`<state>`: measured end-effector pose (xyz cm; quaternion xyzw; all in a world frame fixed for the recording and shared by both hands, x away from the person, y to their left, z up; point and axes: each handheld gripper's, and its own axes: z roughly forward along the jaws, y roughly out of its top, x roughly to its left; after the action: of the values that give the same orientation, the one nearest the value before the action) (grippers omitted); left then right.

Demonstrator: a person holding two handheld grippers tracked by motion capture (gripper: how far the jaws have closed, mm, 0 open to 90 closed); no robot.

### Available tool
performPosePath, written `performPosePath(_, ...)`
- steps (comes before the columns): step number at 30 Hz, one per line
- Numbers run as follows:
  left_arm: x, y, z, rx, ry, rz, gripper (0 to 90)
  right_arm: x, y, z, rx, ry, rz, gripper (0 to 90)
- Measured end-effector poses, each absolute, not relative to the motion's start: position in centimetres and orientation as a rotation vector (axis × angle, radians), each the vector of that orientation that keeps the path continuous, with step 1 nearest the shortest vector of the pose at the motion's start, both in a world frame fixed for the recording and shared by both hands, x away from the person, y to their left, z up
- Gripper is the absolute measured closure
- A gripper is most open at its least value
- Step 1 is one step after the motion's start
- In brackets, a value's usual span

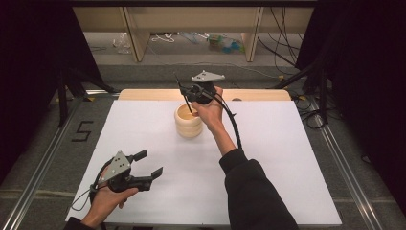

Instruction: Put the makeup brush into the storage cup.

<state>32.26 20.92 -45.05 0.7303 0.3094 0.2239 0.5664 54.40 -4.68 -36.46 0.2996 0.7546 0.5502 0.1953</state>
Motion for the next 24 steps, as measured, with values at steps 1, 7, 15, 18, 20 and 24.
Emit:
performPosePath(1,32.26,20.92,-45.06,1.716,0.728,0.526,17.5,54.4,-4.66,-36.49,0.842,2.113,1.538,85.2)
performPosePath(7,32.32,20.91,-45.07,1.71,0.721,0.523,17.5,54.49,-4.5,-36.72,0.843,2.117,1.536,85.2)
performPosePath(15,32.25,20.95,-45.02,1.714,0.726,0.527,17.6,54.6,-4.38,-36.99,0.844,2.112,1.538,85.2)
performPosePath(18,32.23,20.92,-45.02,1.716,0.726,0.527,17.5,54.61,-4.28,-37.18,0.846,2.112,1.542,85.2)
performPosePath(20,32.24,20.92,-45.02,1.716,0.727,0.527,17.5,54.63,-4.26,-37.27,0.835,2.115,1.531,85.2)
performPosePath(24,32.22,20.95,-44.98,1.716,0.723,0.528,17.6,54.69,-4.11,-37.48,0.851,2.11,1.536,85.2)
